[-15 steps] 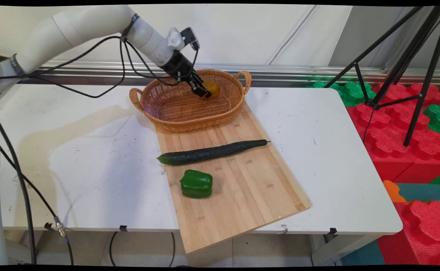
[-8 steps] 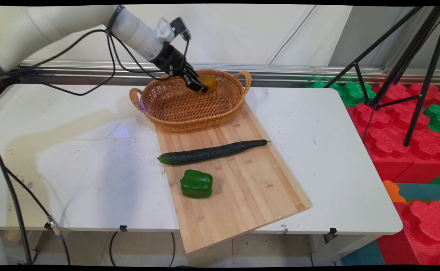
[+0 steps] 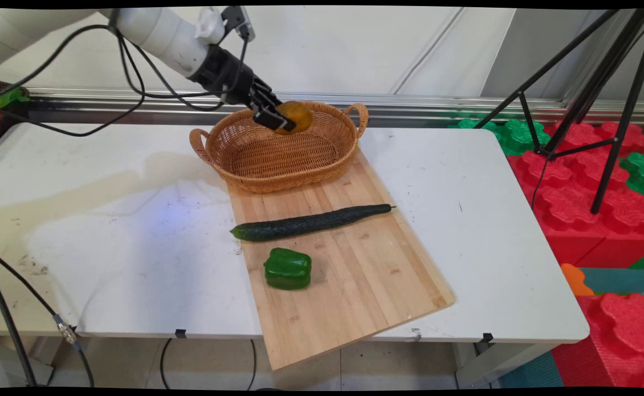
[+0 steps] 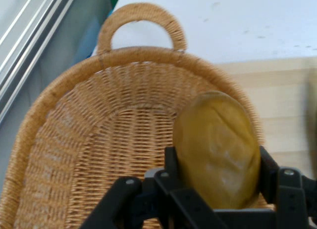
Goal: Place the picked object on the cutting board
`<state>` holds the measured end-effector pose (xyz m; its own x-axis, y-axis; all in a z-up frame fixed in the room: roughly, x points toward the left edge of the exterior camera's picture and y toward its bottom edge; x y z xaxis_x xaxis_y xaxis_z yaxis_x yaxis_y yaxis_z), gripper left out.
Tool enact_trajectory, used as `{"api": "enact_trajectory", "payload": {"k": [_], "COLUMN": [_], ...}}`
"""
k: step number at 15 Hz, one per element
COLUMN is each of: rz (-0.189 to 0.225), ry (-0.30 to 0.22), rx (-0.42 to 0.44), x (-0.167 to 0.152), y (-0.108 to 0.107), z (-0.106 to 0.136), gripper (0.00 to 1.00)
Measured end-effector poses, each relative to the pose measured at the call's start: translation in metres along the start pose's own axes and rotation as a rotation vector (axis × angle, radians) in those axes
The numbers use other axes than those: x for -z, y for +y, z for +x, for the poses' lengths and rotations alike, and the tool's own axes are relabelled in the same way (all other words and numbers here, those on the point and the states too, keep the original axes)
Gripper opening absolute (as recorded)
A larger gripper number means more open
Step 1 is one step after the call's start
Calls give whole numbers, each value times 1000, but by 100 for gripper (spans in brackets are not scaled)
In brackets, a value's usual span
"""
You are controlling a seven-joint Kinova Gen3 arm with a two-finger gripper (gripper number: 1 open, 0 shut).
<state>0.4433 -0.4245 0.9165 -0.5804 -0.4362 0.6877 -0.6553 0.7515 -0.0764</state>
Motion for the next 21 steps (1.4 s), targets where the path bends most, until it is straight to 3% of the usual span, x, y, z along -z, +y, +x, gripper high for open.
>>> {"api": "enact_trajectory", "payload": {"k": [5,9,21], "rz": [-43,-81,-229], "ry": [18,19,-69], "rx": [-45,-65,-125], "x": [21,19,-59], "y": [30,56,130], "z": [7,15,25], "gripper": [0,0,0]}}
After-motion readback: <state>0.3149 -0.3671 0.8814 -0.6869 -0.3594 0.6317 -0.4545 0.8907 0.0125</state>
